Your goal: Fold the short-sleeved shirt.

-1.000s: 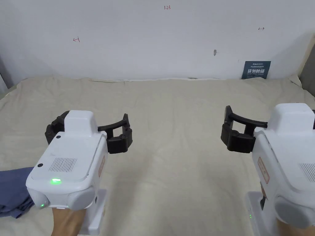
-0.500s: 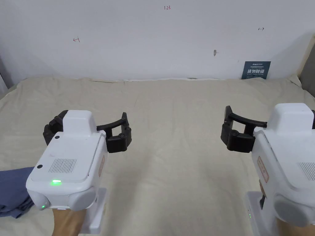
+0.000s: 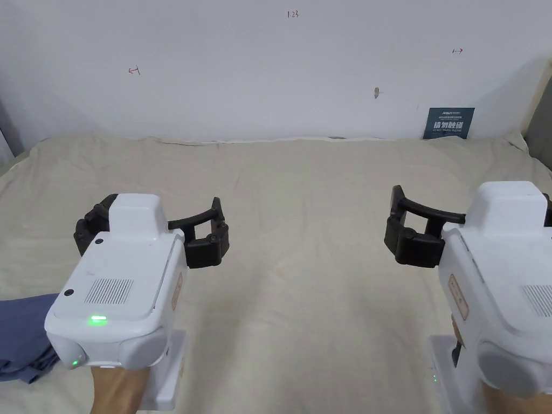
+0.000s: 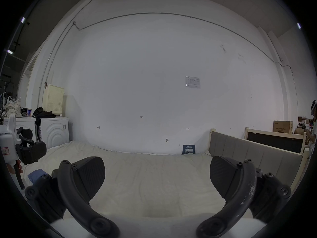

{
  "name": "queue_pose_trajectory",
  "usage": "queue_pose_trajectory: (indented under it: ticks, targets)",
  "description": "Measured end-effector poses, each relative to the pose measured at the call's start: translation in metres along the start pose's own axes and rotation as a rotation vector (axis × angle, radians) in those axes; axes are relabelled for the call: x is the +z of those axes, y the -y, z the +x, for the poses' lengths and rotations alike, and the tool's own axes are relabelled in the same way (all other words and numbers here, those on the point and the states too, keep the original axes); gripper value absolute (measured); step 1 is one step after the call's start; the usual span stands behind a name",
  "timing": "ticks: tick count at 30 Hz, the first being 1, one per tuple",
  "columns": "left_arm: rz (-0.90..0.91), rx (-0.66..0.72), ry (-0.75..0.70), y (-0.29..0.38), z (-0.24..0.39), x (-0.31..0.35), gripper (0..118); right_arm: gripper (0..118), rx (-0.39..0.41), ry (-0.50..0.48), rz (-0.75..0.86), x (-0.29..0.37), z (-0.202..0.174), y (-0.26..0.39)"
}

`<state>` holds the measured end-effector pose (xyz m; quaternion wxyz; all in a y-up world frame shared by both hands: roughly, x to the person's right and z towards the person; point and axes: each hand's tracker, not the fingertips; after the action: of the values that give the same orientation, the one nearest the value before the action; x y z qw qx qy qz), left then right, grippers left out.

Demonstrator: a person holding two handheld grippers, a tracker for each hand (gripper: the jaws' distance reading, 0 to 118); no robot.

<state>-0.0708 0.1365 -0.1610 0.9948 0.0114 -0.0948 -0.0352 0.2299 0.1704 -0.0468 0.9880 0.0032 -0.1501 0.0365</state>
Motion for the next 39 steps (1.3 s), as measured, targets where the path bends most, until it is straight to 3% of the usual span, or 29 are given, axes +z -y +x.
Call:
queue_pose_trajectory:
  ticks: [33, 36, 39]
  targets:
    - [0.003, 0.015, -0.016, 0.0001, -0.0043, 0.0027, 118, 118, 0.007, 0.015, 0.000, 0.0032, -0.0031, -0.0045]
    - [0.005, 0.016, -0.015, -0.0001, -0.0048, 0.0040, 118, 118, -0.012, 0.028, -0.019, 0.0058, -0.0036, -0.0074]
    - [0.006, 0.020, -0.014, -0.0005, -0.0062, 0.0036, 118, 118, -0.082, 0.056, -0.084, 0.0034, 0.0015, -0.0092]
